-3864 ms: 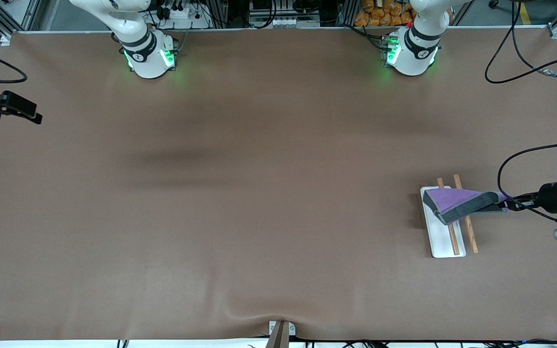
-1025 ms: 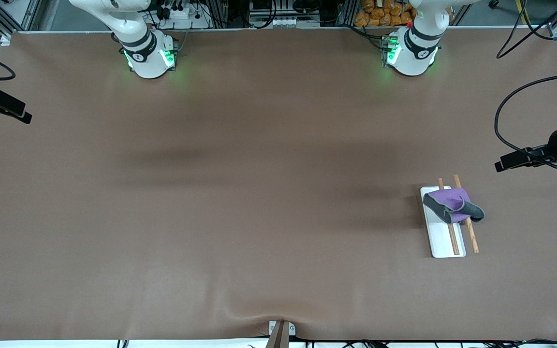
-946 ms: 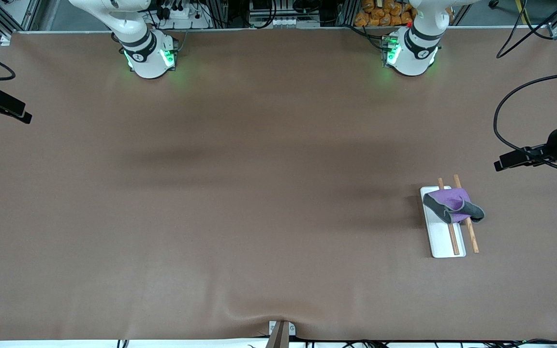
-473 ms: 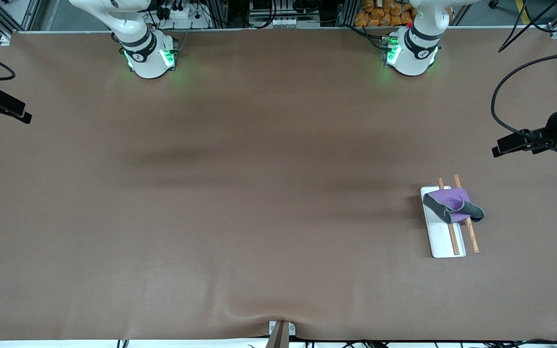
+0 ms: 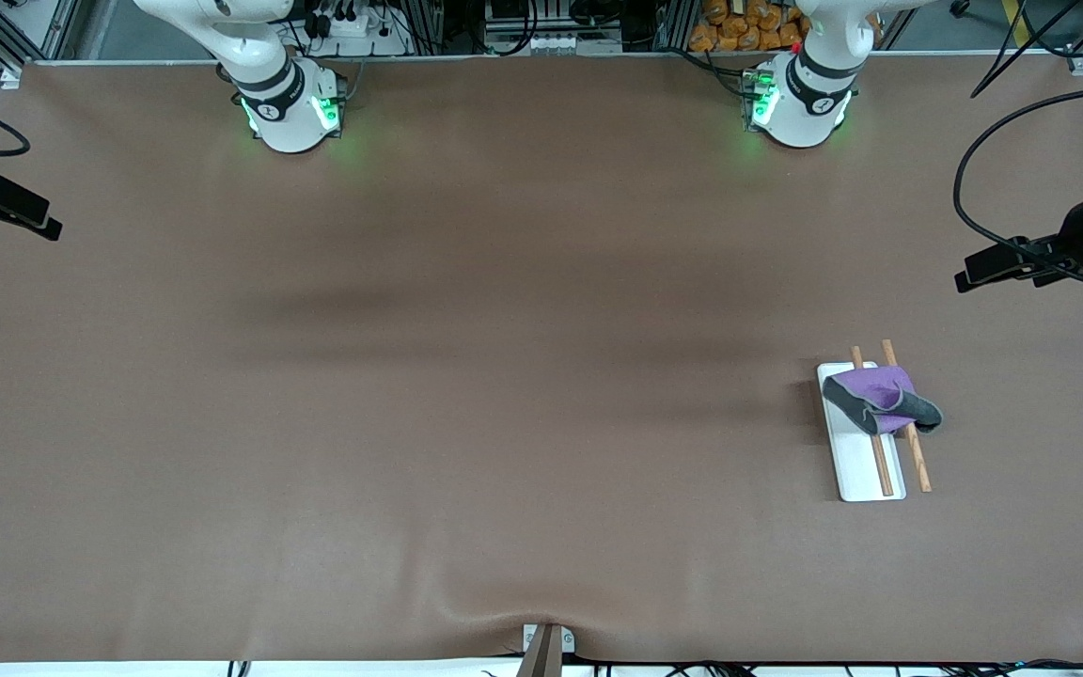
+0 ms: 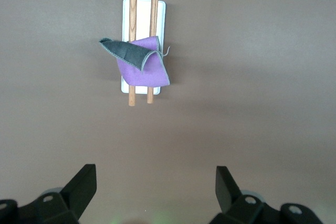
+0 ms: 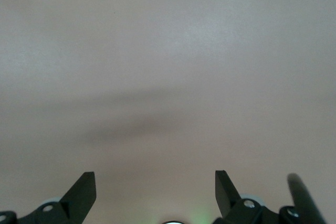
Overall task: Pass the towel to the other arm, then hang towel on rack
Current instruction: 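Open the left gripper and lift it away from the rack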
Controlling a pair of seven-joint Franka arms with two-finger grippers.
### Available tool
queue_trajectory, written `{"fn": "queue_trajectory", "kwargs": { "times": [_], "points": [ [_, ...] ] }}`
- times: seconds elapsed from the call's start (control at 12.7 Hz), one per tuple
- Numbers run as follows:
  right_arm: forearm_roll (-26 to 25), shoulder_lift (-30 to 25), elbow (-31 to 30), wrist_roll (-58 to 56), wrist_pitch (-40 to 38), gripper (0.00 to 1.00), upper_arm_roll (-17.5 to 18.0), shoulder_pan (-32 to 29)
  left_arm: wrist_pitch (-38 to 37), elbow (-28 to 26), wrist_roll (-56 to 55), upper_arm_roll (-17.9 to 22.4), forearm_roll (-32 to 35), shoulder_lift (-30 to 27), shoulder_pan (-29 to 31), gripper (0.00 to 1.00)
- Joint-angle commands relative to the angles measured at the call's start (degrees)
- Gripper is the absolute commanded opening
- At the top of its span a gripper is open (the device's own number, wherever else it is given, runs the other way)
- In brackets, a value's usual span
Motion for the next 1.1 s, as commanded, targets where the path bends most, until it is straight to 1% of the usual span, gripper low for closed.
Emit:
{"fn": "queue_trajectory", "kwargs": {
  "times": [0.0,0.32,0.47,0.71,1.03],
  "points": [
    [0.0,-0.5,0.3,0.6,-0.3,1.00,-0.6,0.8,-0.2,-4.4,-0.8,0.3,6.8,-5.3,-4.8,1.00],
    [0.0,-0.5,0.3,0.7,-0.3,1.00,-0.6,0.8,2.1,-11.1,-1.1,0.6,7.5,-12.8,-5.7,1.00],
    [0.0,-0.5,0.4,0.9,-0.3,1.00,-0.6,0.8,4.3,-14.8,-1.2,1.6,7.0,-16.0,-6.4,1.00],
    [0.0,-0.5,0.4,0.9,-0.3,1.00,-0.7,0.7,3.7,-14.2,-1.1,2.4,6.8,-16.3,-7.0,1.00],
    [0.1,-0.5,0.4,1.1,-0.1,1.00,-0.6,0.8,1.5,-13.6,-0.6,2.4,6.7,-16.4,-6.9,1.00]
  ]
}}
